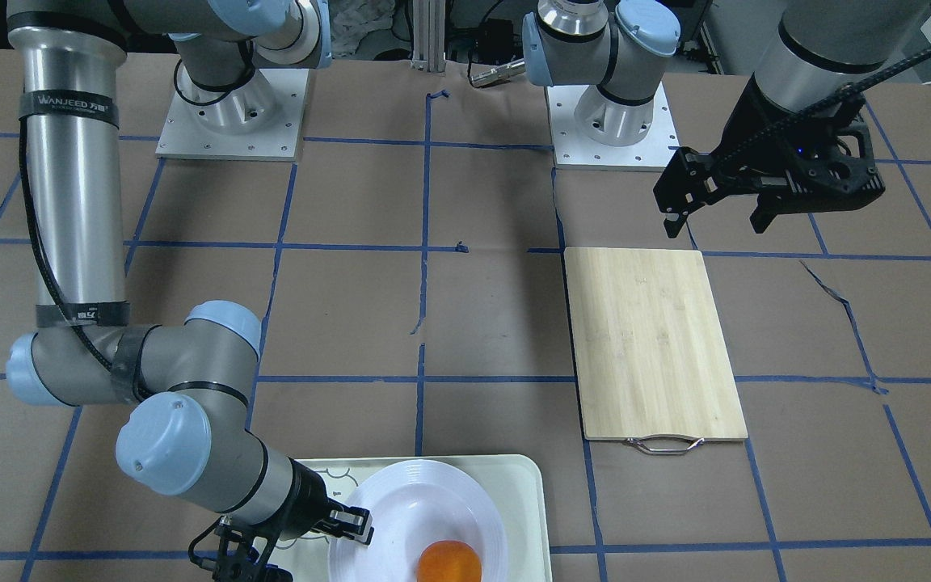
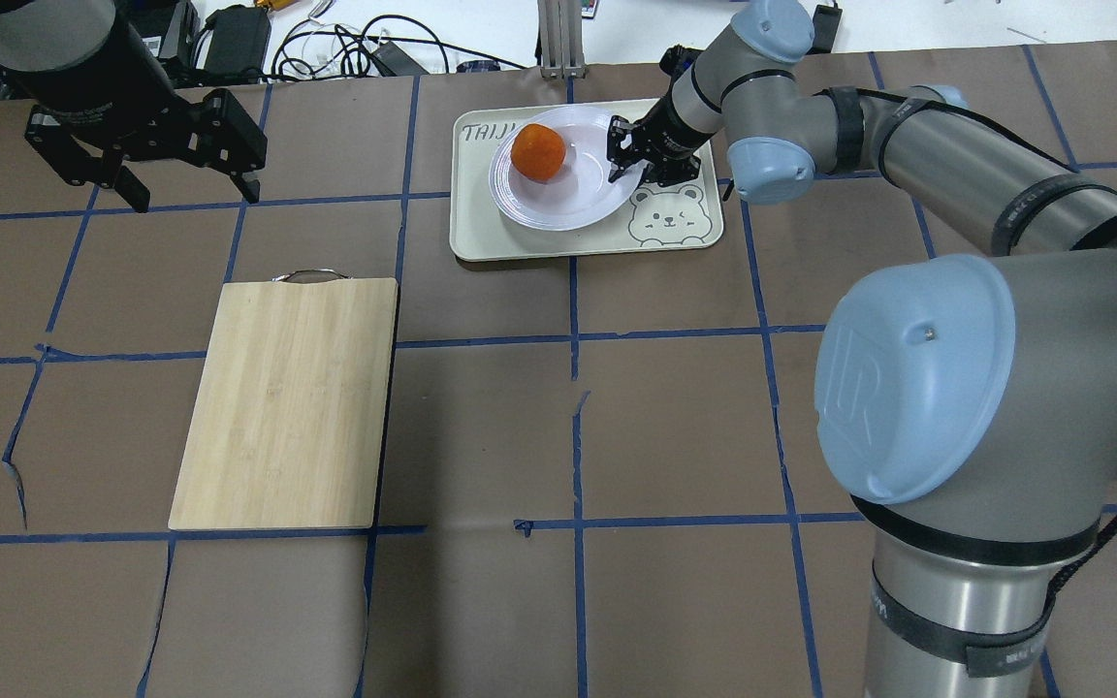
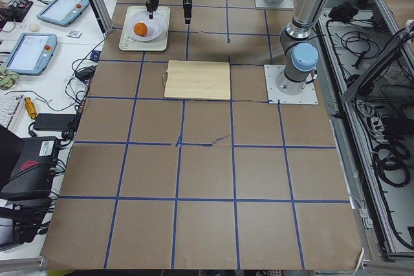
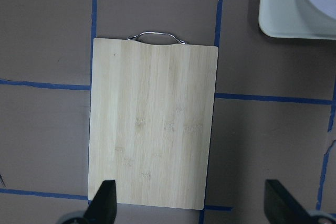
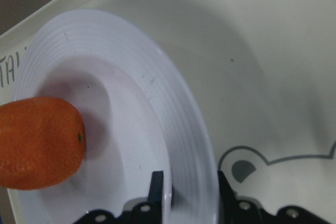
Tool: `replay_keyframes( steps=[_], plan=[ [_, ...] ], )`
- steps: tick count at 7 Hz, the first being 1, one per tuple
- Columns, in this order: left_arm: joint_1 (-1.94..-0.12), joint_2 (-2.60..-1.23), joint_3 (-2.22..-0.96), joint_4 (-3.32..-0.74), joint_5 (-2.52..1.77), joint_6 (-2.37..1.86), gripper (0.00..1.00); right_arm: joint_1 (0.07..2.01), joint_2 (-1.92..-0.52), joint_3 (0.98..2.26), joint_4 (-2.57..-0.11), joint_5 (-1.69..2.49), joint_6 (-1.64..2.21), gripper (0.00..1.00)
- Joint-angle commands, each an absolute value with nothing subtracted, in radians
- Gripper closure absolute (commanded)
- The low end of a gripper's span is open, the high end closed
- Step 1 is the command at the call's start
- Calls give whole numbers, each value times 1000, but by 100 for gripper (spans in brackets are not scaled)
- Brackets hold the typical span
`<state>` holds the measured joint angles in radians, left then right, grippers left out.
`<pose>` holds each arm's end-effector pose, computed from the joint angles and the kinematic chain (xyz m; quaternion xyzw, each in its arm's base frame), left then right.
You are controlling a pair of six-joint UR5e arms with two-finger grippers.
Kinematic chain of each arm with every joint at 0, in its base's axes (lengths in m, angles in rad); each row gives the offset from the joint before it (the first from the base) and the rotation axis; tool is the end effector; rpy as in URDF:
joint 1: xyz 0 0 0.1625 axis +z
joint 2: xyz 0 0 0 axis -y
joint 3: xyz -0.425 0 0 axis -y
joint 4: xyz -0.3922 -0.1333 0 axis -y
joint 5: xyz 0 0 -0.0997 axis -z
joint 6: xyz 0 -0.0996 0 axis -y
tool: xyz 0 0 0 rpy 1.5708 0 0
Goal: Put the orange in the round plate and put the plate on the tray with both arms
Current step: 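Slide the plate with the right gripper farther away onto the bear tray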
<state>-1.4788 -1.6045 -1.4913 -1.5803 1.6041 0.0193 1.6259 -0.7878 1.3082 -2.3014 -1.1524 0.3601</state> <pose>-0.0826 -0.5191 0.5094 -0.0366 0.9990 -0.0172 0.0176 0.2152 -0.7459 0.2005 0.1262 0.9648 -0.0579 0.2232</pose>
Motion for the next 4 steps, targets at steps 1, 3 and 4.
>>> replay_keyframes(
  steps=[1, 3, 4],
  plan=[
    [-1479, -1605, -1493, -1578, 1605, 18, 0, 1615, -880, 1293, -2222, -1295, 272, 0],
    [-1479, -1605, -1493, -1578, 1603, 18, 0, 1618, -1038, 1298, -2038, -1519, 148, 0],
    [-1479, -1606, -1493, -1578, 1605, 18, 0, 1618, -1128, 1311, -1937, -1529, 100, 0]
  ],
)
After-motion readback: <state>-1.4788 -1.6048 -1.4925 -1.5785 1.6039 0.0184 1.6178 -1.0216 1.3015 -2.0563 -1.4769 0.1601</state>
